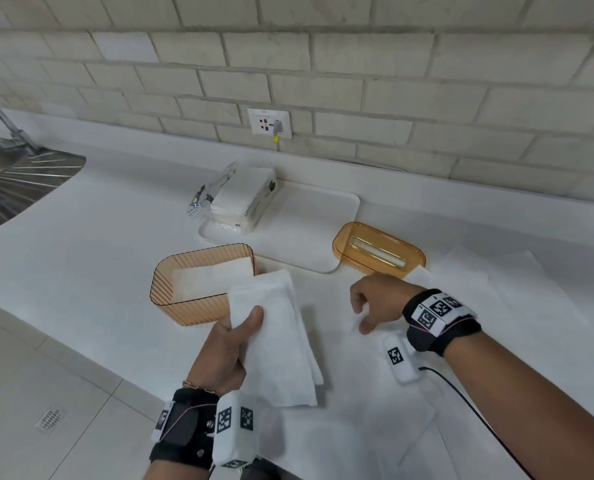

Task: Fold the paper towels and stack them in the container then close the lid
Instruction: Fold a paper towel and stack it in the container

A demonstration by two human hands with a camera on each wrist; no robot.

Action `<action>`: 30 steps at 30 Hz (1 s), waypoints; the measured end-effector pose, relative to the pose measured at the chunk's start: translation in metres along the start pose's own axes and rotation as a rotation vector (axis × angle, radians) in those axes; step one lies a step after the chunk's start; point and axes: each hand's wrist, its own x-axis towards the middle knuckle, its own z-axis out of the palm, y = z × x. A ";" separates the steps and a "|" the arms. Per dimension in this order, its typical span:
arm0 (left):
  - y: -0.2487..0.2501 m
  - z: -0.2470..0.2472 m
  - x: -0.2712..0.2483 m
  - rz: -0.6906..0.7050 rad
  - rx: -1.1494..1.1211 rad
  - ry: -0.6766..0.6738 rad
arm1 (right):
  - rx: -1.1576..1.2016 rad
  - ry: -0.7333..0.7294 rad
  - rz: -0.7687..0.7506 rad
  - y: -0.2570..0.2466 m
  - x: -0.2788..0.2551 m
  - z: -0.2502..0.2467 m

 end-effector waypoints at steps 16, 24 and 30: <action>0.008 0.035 0.000 0.095 0.259 -0.135 | 0.551 0.382 -0.211 -0.019 -0.051 -0.095; 0.028 0.055 0.022 0.158 0.065 -0.238 | 0.894 0.414 -0.319 -0.041 -0.066 -0.084; 0.019 0.074 0.033 0.074 -0.096 -0.183 | 0.915 0.388 -0.371 -0.051 -0.067 -0.060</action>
